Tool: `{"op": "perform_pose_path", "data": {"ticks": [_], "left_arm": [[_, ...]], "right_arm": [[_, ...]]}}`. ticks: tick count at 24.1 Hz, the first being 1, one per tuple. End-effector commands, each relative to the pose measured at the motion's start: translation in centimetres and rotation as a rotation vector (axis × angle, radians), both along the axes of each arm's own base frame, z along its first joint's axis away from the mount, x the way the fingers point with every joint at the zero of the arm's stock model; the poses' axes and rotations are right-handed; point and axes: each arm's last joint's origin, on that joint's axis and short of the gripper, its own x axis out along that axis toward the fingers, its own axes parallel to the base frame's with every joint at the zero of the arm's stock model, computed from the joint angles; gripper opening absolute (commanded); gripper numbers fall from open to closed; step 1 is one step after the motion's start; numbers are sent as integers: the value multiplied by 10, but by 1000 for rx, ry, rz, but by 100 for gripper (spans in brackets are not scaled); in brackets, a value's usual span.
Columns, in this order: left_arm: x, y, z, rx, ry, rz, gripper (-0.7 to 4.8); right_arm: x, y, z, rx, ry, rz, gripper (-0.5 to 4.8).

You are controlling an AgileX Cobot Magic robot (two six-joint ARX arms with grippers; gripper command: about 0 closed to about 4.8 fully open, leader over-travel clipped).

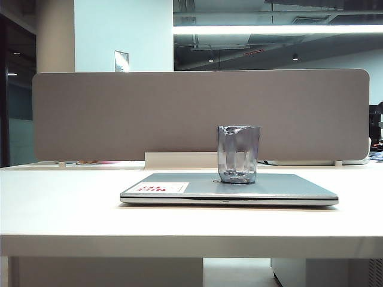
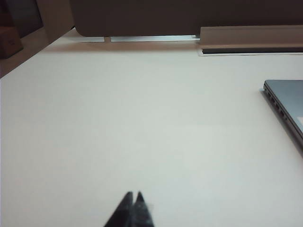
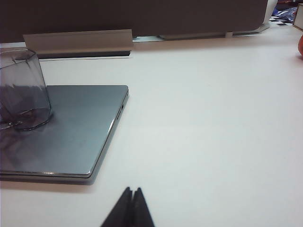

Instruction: Pick up the water cup and place it on the left side of the laptop.

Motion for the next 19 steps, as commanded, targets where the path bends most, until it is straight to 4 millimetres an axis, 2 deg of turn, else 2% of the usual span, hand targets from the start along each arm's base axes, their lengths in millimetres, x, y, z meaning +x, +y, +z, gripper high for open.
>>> {"op": "perform_pose_path", "data": {"ticks": [1, 16, 19], "left_arm": [[0, 0, 2, -3, -8, -3, -6], [0, 0, 2, -3, -17, -3, -6], [0, -1, 3, -73, -19, -46, -6]], "right_arm": [[0, 0, -1, -1, -6, -1, -1], [0, 0, -1, 1, -6, 0, -1], [0, 1, 0, 93, -12, 19, -1]]}}
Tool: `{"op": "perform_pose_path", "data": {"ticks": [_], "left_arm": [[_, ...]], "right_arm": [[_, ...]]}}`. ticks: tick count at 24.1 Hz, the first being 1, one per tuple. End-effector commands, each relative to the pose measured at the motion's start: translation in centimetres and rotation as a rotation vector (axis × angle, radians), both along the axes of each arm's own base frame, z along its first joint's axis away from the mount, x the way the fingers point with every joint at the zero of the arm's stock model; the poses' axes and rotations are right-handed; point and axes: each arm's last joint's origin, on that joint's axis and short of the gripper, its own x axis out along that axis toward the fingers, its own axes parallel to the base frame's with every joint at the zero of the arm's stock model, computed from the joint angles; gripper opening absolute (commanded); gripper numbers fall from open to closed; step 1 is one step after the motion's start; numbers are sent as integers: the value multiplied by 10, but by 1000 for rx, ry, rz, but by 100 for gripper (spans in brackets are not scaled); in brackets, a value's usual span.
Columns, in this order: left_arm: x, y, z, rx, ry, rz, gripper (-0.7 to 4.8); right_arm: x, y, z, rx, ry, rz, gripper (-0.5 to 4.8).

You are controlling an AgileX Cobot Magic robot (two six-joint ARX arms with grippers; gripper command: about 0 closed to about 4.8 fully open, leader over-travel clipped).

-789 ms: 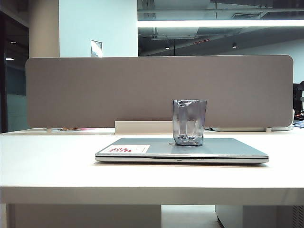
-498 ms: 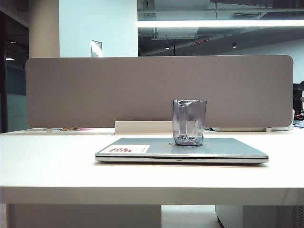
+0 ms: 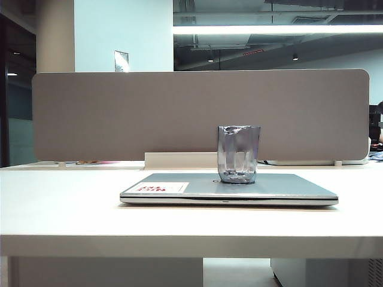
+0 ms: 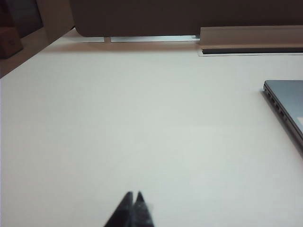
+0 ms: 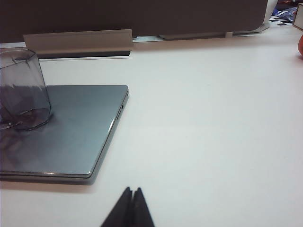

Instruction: Pick up the water cup and place it on the left side of the laptop.

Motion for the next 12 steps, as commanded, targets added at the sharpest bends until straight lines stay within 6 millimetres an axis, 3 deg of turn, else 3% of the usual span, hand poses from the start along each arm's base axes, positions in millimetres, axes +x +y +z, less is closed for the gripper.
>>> {"op": "perform_pose_path", "data": {"ticks": [1, 12], "left_arm": [[0, -2, 3, -98, -21, -60, -6], [-1, -9, 10, -214, -44, -293, -6]], "right_arm": [[0, 1, 1, 121, -14, 27, -1], [-2, 8, 15, 277, -79, 275, -2]]}}
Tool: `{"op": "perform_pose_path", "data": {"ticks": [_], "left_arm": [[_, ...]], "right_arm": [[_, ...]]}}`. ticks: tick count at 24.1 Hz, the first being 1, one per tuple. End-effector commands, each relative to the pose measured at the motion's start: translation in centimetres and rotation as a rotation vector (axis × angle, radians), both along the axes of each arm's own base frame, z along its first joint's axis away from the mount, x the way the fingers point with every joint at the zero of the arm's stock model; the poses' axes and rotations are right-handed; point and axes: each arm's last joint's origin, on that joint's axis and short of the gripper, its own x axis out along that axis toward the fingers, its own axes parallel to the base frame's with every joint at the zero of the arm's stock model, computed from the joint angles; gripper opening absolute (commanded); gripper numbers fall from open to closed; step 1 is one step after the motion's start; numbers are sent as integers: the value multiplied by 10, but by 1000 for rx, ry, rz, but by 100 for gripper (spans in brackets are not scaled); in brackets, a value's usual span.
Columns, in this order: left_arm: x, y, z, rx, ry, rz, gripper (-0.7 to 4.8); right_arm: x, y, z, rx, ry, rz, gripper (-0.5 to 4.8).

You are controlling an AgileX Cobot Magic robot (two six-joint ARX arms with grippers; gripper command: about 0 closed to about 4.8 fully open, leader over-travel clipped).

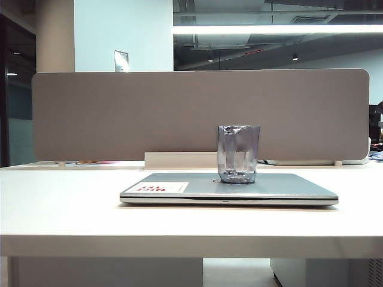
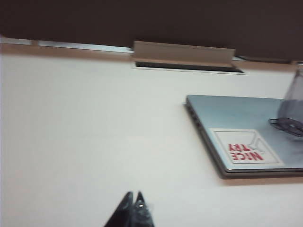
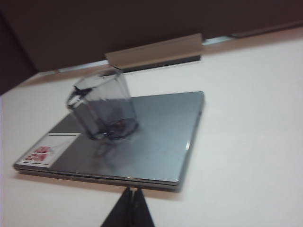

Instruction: Pick up the water cup and place it on the left side of the laptop.

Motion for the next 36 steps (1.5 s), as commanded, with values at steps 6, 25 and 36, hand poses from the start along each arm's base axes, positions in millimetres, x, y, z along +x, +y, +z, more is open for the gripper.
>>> {"op": "perform_pose_path", "data": {"ticks": [6, 25, 36], "left_arm": [[-7, -2, 36, -103, -76, -64, -6], [10, -3, 86, -123, 0, -104, -6], [63, -22, 115, -52, 142, -242, -6]], "right_arm": [[-10, 0, 45, 66, -133, 16, -2], [44, 2, 117, 7, 48, 56, -1], [119, 16, 97, 16, 259, 181, -1]]}}
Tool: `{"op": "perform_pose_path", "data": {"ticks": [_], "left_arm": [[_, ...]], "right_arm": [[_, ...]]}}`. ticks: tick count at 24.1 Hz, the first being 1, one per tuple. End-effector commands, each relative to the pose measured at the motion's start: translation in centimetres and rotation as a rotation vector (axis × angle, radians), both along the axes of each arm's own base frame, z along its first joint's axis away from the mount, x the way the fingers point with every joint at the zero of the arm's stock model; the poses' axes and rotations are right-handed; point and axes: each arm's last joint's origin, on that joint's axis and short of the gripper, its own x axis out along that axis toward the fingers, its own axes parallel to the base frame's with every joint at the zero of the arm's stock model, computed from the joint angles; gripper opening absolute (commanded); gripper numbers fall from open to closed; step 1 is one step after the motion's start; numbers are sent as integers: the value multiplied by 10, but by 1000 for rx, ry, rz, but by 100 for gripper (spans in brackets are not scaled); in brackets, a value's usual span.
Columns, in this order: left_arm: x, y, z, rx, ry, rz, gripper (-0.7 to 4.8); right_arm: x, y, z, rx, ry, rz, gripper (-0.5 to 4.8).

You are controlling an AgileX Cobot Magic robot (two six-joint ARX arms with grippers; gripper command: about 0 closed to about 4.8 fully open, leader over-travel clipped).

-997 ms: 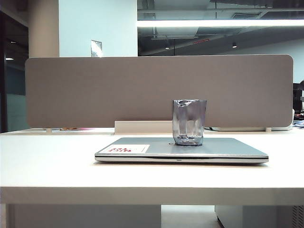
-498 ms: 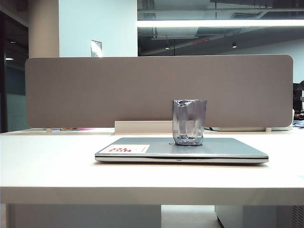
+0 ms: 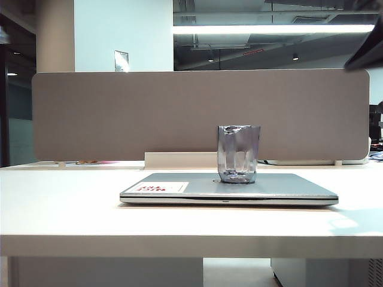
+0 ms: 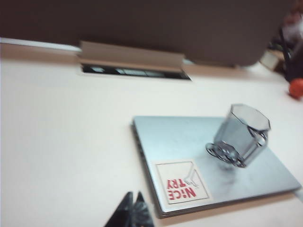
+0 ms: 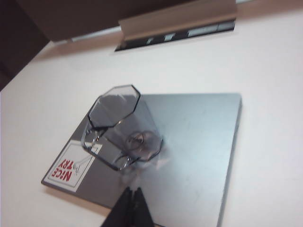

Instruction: Pick up the water cup and place it on the left side of the laptop.

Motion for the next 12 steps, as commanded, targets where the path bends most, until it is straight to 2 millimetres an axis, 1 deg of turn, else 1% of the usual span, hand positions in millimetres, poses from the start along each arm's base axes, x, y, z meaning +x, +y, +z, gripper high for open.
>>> {"op": "perform_pose_path", "data": {"ticks": [1, 5, 8, 9, 11, 12], "left_arm": [[23, -15, 9, 40, 33, -72, -6], [45, -31, 8, 56, 88, -127, -6], [61, -43, 2, 105, 128, -178, -6], [63, -45, 0, 108, 138, -183, -6], [66, -48, -4, 115, 159, -183, -6], [67, -47, -6, 124, 168, -163, -6]], "right_arm": [[17, 13, -7, 0, -22, 65, -1], [29, 33, -21, -48, -24, 162, -1], [38, 55, -34, -106, -51, 263, 5], [39, 59, -36, -112, -54, 277, 14], [46, 66, -44, -111, -57, 299, 53], [50, 71, -51, -110, -56, 312, 91]]}}
